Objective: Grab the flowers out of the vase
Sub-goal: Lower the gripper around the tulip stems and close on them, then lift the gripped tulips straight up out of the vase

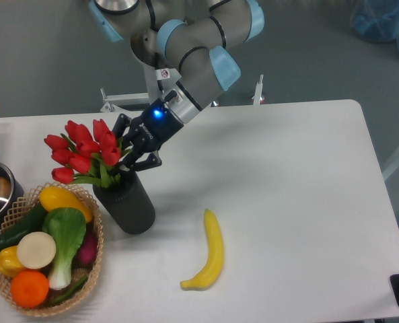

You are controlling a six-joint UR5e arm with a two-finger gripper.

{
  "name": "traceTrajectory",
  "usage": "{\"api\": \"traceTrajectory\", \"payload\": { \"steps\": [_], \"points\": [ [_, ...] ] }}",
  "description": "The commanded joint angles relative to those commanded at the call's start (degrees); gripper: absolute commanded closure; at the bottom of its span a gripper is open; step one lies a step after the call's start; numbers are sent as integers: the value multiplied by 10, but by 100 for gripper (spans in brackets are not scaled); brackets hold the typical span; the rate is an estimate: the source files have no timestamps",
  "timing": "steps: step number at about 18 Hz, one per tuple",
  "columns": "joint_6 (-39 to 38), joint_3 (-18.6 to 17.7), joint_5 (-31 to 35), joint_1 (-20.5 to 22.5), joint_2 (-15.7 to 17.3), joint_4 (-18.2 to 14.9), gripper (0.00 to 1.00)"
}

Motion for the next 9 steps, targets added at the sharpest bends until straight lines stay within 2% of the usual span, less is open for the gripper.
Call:
{"api": "traceTrajectory", "payload": {
  "steps": [9],
  "points": [
    [-34,11,-24,7,23,-1,100]
  ]
}}
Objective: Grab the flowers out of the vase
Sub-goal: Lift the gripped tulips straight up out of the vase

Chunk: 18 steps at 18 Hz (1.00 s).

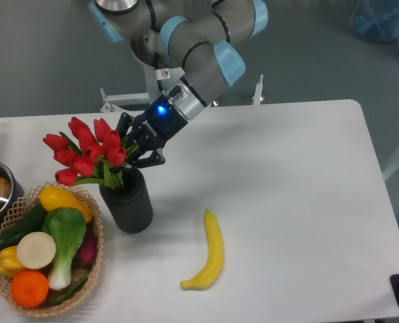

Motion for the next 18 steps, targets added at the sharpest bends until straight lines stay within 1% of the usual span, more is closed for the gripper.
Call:
{"api": "traceTrajectory", "payload": {
  "steps": [5,7,12,15,18],
  "points": [
    [-50,9,-33,11,23,0,100],
    [-84,22,-46,13,29,0,100],
    [-180,58,-48,18,33,0,100],
    [-213,62,-62,19,40,0,100],
    [-238,64,-82,36,53,-1,100]
  ]
}}
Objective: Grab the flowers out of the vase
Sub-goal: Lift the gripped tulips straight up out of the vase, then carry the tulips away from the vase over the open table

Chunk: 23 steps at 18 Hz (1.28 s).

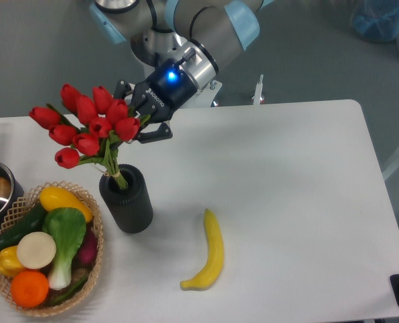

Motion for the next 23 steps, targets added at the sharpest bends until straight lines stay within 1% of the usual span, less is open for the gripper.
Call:
{"api": "traceTrajectory", "payload": {
  "steps": [3,9,12,13,14,16,19,21,23],
  "points": [
    [-32,3,-26,14,13,0,100],
    [-68,39,-66,45,13,-1,100],
    [-62,67,-63,53,6,0,100],
    [-56,80,-60,58,0,0,100],
    [-42,94,-53,60,-15,2,100],
    [-13,119,-21,60,-30,1,100],
    [59,139,69,63,-43,0,100],
    [79,142,138,69,-44,1,100],
    [92,141,226,71,-39,1,100]
  ]
}}
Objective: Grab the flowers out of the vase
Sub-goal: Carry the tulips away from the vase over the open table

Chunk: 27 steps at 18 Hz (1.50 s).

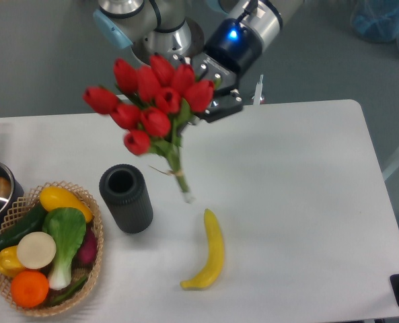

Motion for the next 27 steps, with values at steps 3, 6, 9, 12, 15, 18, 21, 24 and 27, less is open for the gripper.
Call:
{"api": "traceTrajectory", "payload": {
  "steps": [3,6,9,12,15,18,21,24,27],
  "points": [
    [9,-3,113,0,2,0,100],
    [7,2,150,1,-9,-4,100],
    [7,7,218,3,-53,-4,99],
    [9,3,323,1,-94,0,99],
    [4,28,387,-1,-125,-3,97],
    [4,32,442,-4,-138,-4,97],
    [7,47,478,-4,-162,-9,96],
    [9,63,507,-9,-172,-16,96],
    [5,97,508,-11,-192,-47,96]
  ]
}}
